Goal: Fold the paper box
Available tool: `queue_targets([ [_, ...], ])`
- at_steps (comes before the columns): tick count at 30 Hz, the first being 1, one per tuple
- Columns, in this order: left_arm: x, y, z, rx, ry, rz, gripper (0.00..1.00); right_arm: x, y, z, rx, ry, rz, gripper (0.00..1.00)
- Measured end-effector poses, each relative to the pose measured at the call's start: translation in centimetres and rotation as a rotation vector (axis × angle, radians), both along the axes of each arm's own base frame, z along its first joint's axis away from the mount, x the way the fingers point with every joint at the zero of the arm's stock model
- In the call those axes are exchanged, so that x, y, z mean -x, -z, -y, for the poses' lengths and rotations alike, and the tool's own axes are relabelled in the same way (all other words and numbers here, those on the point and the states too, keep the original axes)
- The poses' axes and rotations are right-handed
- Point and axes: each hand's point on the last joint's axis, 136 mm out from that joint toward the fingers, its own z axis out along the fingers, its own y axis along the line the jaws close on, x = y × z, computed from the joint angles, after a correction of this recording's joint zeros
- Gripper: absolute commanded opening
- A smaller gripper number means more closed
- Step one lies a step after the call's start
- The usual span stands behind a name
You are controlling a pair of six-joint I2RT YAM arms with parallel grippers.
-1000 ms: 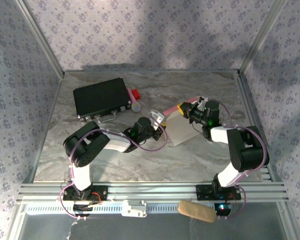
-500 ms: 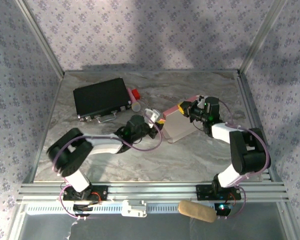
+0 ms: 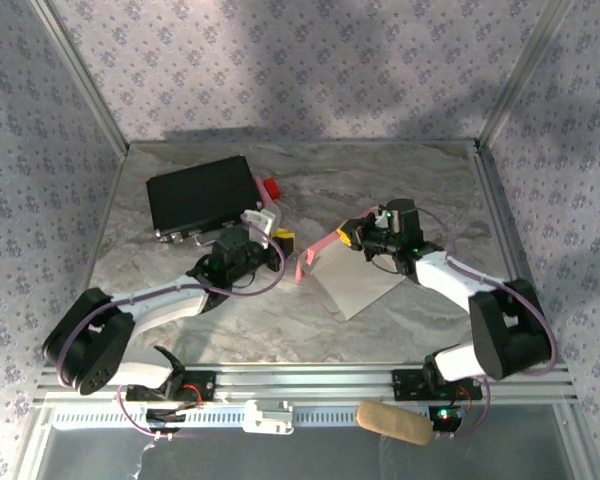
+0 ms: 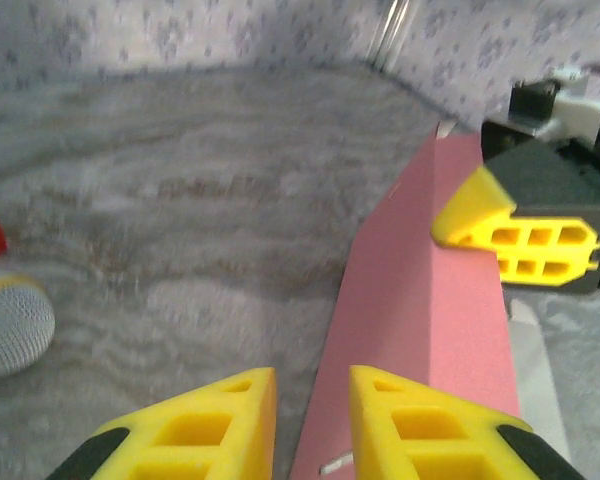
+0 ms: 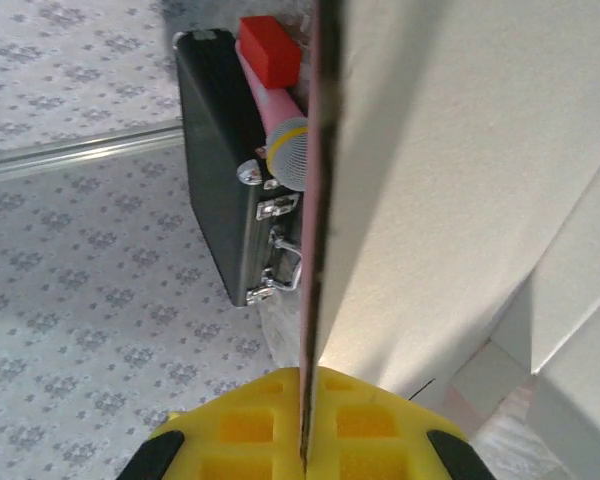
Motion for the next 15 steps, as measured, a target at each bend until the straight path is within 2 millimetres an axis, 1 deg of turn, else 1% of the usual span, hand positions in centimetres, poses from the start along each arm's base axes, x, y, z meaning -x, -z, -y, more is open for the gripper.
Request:
queue_targets([
  [2, 0.3, 2.3, 0.0, -0.026, 0.002, -0.054, 0.33, -1.0, -0.2, -0.3, -0.010, 0.004, 0.013, 0.00],
  [4, 0.4, 4.6, -0.3, -0.055, -0.009, -0.107, 0.33, -1.9, -0.1, -0.4, -0.018, 0.008, 0.022, 0.00],
  [6, 0.5, 5.9, -0.6, -0.074, -0.025, -0.128, 0.33, -2.4, 0.2, -0.5, -0.026, 0.004, 0.025, 0.00],
  [9, 0.5, 6.8, -1.4, -0.085, -0.048, -0.130, 0.36, -3.1, 0.2, -0.6, -0.038, 0.001, 0.034, 0.00],
  [10, 0.3, 6.8, -1.5, -0.080, -0.053, -0.127, 0.46, -3.2, 0.2, -0.5, -0.040, 0.001, 0.036, 0.00],
  [11, 0.2, 6.7, -1.6, -0.070, -0.054, -0.128, 0.52, -3.3, 0.2, -0.4, -0.041, 0.003, 0.037, 0.00],
  [12, -0.2, 6.4, -1.7, -0.051, -0.053, -0.127, 0.52, -3.4, 0.2, -0.4, -0.042, 0.004, 0.036, 0.00],
  [14, -0.7, 6.5, -1.8, -0.026, -0.041, -0.128, 0.47, -3.5, 0.2, -0.2, -0.044, 0.006, 0.037, 0.00],
  [15, -0.9, 6.9, -1.7, -0.020, -0.034, -0.135, 0.44, -3.5, 0.2, -0.2, -0.044, 0.006, 0.036, 0.00],
])
